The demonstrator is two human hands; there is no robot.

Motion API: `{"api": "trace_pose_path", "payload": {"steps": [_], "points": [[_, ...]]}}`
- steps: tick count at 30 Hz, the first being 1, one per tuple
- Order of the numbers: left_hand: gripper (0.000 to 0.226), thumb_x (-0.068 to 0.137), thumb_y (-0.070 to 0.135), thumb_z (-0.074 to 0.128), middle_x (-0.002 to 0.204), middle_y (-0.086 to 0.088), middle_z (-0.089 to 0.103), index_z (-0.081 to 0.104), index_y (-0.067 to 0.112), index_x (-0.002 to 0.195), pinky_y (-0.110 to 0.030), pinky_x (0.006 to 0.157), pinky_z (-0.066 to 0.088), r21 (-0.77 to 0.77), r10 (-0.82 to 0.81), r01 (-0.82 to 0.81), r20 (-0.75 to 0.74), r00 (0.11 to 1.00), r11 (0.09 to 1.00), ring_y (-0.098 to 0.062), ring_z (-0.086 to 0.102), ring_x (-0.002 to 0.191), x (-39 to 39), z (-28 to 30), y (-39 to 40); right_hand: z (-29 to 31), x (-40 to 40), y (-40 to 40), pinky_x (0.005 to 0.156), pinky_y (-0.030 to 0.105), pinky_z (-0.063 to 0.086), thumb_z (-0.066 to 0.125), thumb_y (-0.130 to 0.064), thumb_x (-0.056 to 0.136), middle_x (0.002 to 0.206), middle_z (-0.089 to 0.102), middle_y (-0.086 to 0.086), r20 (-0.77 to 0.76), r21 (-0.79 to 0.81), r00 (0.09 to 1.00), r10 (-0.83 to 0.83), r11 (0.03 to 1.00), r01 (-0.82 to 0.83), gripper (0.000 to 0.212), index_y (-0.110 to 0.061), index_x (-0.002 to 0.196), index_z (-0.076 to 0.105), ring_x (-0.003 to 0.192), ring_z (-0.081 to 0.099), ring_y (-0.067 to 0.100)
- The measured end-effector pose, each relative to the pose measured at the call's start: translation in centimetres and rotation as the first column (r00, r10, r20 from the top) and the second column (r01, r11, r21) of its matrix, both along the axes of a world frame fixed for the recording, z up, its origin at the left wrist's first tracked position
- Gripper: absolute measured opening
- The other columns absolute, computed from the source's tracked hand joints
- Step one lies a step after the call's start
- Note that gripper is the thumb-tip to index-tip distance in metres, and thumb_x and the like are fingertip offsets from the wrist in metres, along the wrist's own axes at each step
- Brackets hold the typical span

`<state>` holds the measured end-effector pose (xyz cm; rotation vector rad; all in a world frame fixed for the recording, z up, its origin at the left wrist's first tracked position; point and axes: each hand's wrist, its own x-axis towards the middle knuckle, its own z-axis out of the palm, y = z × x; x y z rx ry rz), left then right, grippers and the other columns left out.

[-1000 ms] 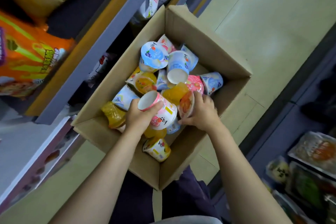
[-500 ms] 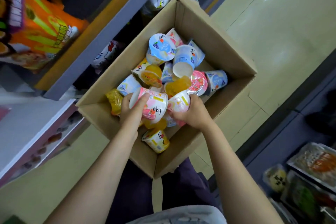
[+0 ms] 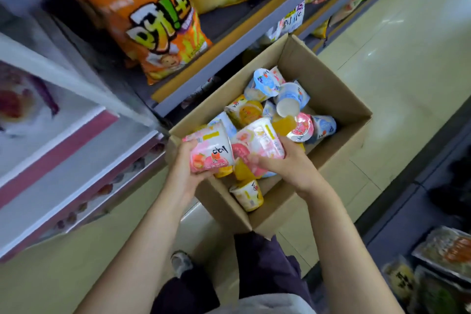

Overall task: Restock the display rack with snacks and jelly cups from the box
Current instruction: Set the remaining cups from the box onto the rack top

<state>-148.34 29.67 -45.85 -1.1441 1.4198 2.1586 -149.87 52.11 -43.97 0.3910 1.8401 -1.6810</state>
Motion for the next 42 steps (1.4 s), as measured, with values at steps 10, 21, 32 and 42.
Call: {"api": "trace_pose_path", "payload": {"steps": [10,21,32,42], "points": [[0.038,0.091,0.029,0.052,0.105,-0.009,0.069,0.058,0.018,0.126,-0.041,0.066,0.060,0.097,0.154,-0.140,-0.162,0.975,0.985,-0.024,0.070,0.076,14.8,13.4,-22.1,12.9,10.7,-21.8,0.076,0.030,0.054,0.072,-0.032,0.080,0.096,0.074,-0.001,-0.353,-0.041,0.933,0.075,0.995,-0.095,0.032,-0.013,0.106,0.069,0.089,0.068,0.012],[0.091,0.033,0.030,0.101,0.110,-0.004,0.073,0.061,0.026,0.114,-0.049,0.069,0.061,0.346,0.358,-0.147,-0.694,0.624,0.927,-0.025,0.072,0.092,21.3,33.3,-33.2,33.1,13.7,-39.2,0.095,0.047,0.053,0.079,-0.050,0.068,0.123,0.068,-0.008,-0.534,-0.445,0.839,-0.100,0.878,-0.179,0.073,-0.047,0.134,0.046,0.113,0.066,0.020],[0.035,0.086,0.012,0.069,0.114,0.000,0.065,0.058,0.020,0.118,-0.019,0.067,0.053,-0.345,-0.086,-0.331,-0.795,0.601,0.878,-0.002,0.067,0.087,10.6,41.2,-37.0,38.5,3.1,-45.6,0.093,0.059,0.053,0.081,-0.042,0.075,0.132,0.064,0.005,-0.573,-0.506,0.817,0.063,0.757,-0.413,0.086,-0.027,0.146,0.035,0.116,0.065,0.028],[0.064,0.090,0.022,0.072,0.118,0.011,0.059,0.042,0.032,0.146,-0.020,0.078,0.053,-0.758,-0.364,-0.210,-0.513,0.777,0.618,-0.009,0.064,0.099,-3.3,41.8,-40.1,37.5,-12.5,-47.9,0.096,0.048,0.054,0.087,-0.043,0.066,0.122,0.062,-0.006,-0.668,-0.242,0.741,0.070,0.921,-0.306,0.079,-0.034,0.128,0.039,0.110,0.065,0.013]]}}
